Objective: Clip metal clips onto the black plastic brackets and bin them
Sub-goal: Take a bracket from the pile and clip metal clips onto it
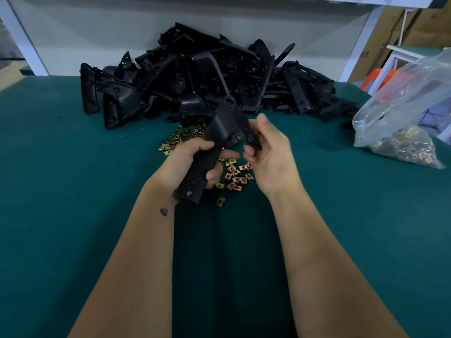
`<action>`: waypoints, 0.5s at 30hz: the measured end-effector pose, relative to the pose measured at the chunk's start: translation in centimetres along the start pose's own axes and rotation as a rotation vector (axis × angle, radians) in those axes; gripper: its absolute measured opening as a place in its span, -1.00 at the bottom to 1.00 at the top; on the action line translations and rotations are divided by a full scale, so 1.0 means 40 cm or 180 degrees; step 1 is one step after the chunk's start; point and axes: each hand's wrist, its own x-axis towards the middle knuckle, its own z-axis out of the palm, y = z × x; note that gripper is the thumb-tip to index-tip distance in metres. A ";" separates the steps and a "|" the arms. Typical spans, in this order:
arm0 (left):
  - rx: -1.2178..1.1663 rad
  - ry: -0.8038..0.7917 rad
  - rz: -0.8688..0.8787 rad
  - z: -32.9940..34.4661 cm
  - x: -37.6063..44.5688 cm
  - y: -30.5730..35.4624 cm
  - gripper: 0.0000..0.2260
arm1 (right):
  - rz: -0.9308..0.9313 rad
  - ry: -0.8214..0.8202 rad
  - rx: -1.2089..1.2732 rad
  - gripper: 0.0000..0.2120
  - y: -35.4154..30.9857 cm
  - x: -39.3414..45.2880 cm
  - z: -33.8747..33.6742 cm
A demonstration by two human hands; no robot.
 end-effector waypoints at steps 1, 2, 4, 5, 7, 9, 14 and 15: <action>0.0082 -0.0068 -0.0052 0.002 -0.001 0.001 -0.53 | 0.0020 0.0003 -0.0080 -0.84 -0.002 -0.001 0.003; 0.0107 -0.0105 -0.0059 0.004 -0.001 0.003 -0.53 | 0.0058 0.0079 -0.0117 -0.84 -0.002 0.000 0.006; -0.0145 -0.0112 0.0058 0.007 0.000 0.003 -0.51 | 0.0138 0.0285 0.0066 -0.83 0.001 0.000 0.011; -0.0437 -0.0087 0.0172 0.006 0.001 0.002 -0.47 | 0.0163 0.0351 0.0313 -0.83 0.001 -0.001 0.012; -0.1016 0.0078 0.0582 0.000 0.001 0.002 -0.45 | 0.0183 0.0360 0.0835 -0.84 0.004 -0.001 0.010; -0.1269 0.0377 0.0936 -0.006 0.004 0.003 -0.54 | 0.0206 0.0268 0.1082 -0.84 0.008 -0.002 0.008; -0.0791 0.0604 0.0741 0.031 0.021 -0.012 -0.67 | 0.0324 -0.0123 0.0707 -0.89 0.035 -0.011 0.045; -0.0818 0.0581 0.0811 0.037 0.025 -0.015 -0.67 | 0.0222 -0.0186 0.0244 -0.90 0.041 -0.013 0.057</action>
